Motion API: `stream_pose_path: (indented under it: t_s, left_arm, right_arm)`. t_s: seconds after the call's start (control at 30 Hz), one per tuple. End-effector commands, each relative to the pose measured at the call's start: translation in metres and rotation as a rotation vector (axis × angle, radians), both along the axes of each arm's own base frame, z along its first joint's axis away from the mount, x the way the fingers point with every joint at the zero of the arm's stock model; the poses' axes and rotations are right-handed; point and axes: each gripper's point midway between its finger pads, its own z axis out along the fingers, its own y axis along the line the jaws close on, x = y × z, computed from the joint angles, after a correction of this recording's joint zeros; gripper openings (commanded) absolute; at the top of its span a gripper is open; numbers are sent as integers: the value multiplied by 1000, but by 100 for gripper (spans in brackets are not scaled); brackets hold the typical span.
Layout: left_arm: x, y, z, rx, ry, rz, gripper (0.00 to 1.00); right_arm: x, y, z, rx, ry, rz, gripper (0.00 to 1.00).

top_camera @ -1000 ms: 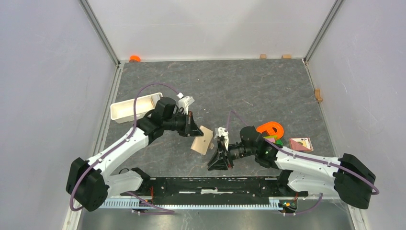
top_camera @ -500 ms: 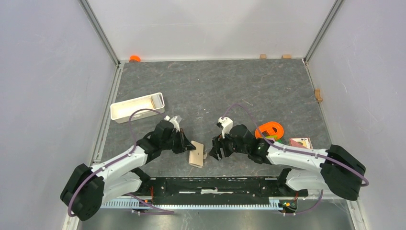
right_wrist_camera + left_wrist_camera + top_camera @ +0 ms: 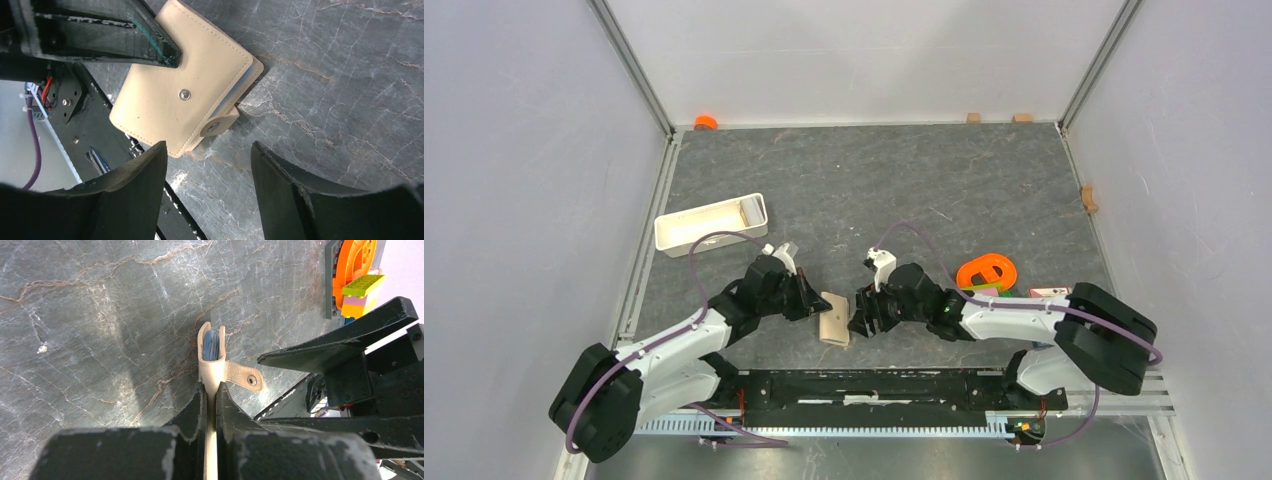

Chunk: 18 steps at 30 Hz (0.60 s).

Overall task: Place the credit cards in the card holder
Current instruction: Open the card holder at the center of the board.

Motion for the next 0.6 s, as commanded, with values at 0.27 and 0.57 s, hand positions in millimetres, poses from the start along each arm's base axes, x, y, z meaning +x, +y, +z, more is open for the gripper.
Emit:
stream_pose_path:
  t_s: [0.27,0.57]
  left_arm:
    - [5,-1,0,-8,-22,16,2]
    - [5,1,-6,11,-19,17,2]
  right_arm:
    - [35,10,1,-74,-104,-100,53]
    - [34,3,-20,-151,-91,-112,45]
